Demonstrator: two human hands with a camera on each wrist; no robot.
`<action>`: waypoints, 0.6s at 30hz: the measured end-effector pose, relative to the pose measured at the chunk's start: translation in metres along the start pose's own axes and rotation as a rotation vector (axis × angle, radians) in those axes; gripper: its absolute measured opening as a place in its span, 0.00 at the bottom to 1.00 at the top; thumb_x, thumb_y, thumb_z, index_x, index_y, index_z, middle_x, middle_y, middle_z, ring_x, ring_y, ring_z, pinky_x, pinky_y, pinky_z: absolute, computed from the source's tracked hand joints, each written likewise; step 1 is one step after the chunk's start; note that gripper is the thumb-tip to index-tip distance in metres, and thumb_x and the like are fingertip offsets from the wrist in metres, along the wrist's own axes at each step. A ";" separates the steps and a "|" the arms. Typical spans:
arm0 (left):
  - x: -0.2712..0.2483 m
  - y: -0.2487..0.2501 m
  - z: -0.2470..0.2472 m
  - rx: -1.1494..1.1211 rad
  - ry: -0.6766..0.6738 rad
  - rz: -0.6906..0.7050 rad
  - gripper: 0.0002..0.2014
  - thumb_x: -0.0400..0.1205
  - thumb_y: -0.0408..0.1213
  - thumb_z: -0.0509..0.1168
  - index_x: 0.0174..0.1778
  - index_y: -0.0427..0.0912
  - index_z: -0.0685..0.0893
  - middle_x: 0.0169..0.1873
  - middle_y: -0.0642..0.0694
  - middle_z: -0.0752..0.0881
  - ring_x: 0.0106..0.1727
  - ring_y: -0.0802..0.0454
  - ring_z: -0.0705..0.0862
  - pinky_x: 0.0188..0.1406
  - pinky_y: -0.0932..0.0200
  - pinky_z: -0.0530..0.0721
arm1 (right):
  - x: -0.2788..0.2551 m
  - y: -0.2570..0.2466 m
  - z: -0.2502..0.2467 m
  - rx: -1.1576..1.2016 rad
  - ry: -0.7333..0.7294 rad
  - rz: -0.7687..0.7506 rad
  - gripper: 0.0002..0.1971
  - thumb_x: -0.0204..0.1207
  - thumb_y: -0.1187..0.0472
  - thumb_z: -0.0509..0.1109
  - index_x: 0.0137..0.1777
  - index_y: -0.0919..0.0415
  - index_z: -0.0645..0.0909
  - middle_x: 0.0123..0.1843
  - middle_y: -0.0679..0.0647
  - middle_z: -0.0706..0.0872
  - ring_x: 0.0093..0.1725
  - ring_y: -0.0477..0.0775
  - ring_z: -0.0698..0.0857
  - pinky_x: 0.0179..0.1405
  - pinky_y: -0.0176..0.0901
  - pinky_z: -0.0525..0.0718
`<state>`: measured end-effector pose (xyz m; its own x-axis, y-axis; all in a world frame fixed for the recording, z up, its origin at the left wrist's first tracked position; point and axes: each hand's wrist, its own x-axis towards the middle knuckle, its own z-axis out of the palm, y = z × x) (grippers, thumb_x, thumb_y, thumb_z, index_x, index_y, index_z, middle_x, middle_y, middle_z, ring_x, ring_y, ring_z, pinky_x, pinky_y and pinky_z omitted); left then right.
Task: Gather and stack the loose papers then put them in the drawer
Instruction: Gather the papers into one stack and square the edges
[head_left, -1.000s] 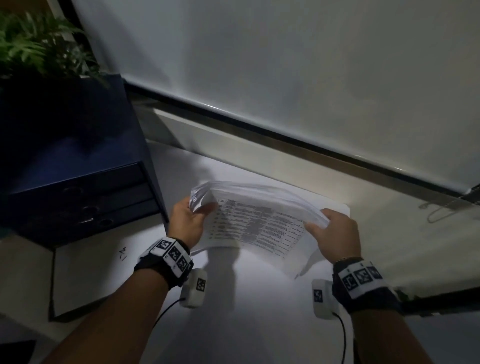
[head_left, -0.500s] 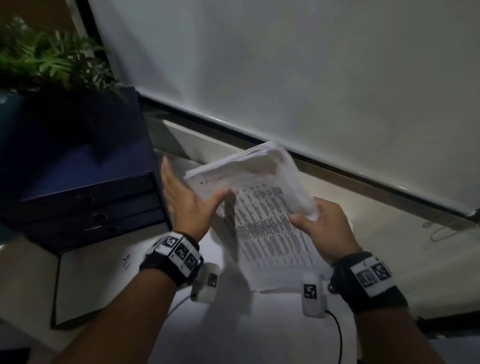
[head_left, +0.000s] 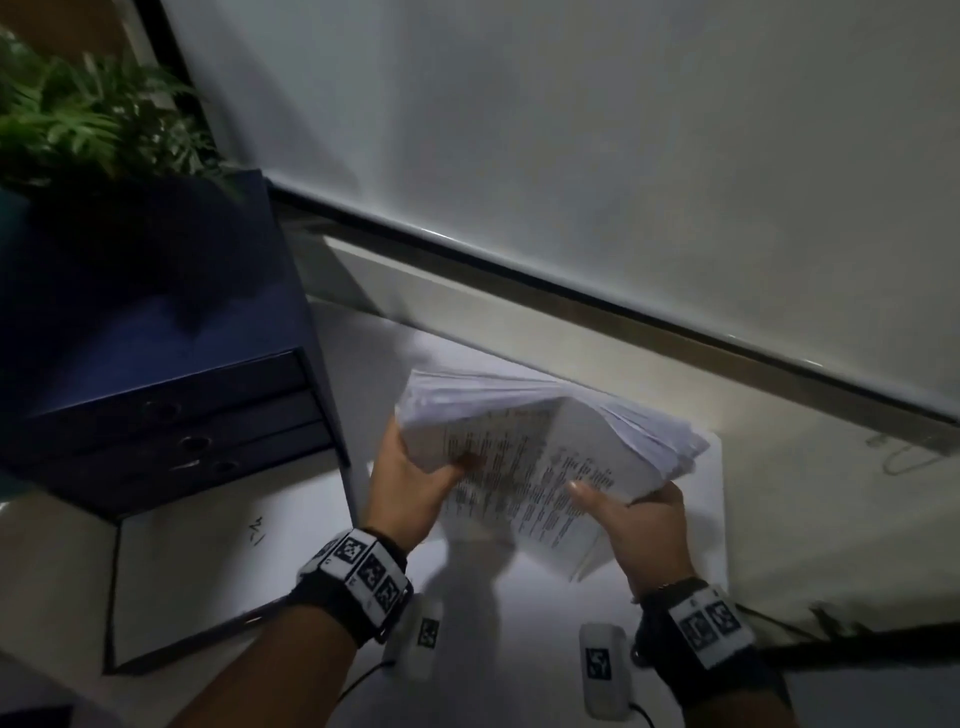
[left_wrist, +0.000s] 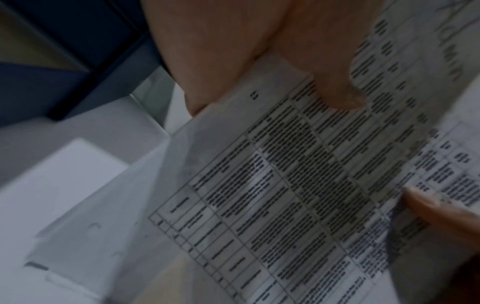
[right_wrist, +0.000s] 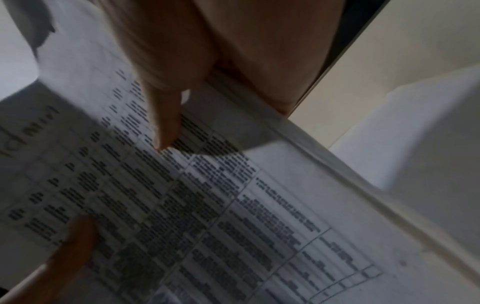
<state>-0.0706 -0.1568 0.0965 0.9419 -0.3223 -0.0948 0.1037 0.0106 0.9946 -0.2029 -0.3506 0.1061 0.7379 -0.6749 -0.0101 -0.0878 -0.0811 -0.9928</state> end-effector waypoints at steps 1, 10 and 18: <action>0.000 -0.003 0.001 0.005 -0.040 -0.036 0.36 0.66 0.41 0.84 0.69 0.41 0.79 0.56 0.48 0.91 0.57 0.55 0.90 0.54 0.56 0.90 | 0.000 0.003 0.000 0.021 0.022 0.005 0.17 0.65 0.72 0.84 0.52 0.58 0.90 0.47 0.51 0.95 0.50 0.54 0.93 0.53 0.53 0.90; 0.001 -0.001 0.002 0.049 -0.099 -0.030 0.17 0.69 0.34 0.82 0.47 0.59 0.88 0.48 0.51 0.94 0.52 0.53 0.92 0.56 0.46 0.89 | 0.000 -0.002 -0.004 0.026 -0.016 0.027 0.14 0.65 0.71 0.83 0.49 0.57 0.91 0.46 0.54 0.95 0.48 0.55 0.94 0.51 0.61 0.91; -0.002 0.006 0.013 0.045 -0.049 0.055 0.13 0.77 0.31 0.75 0.40 0.59 0.87 0.39 0.56 0.92 0.46 0.55 0.90 0.37 0.67 0.88 | -0.003 -0.014 0.004 0.045 0.034 -0.015 0.14 0.68 0.72 0.82 0.48 0.54 0.89 0.43 0.45 0.94 0.45 0.45 0.93 0.47 0.45 0.92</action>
<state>-0.0761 -0.1682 0.1036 0.9287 -0.3687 -0.0390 0.0370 -0.0124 0.9992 -0.2008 -0.3445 0.1195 0.7157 -0.6983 0.0082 -0.0461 -0.0590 -0.9972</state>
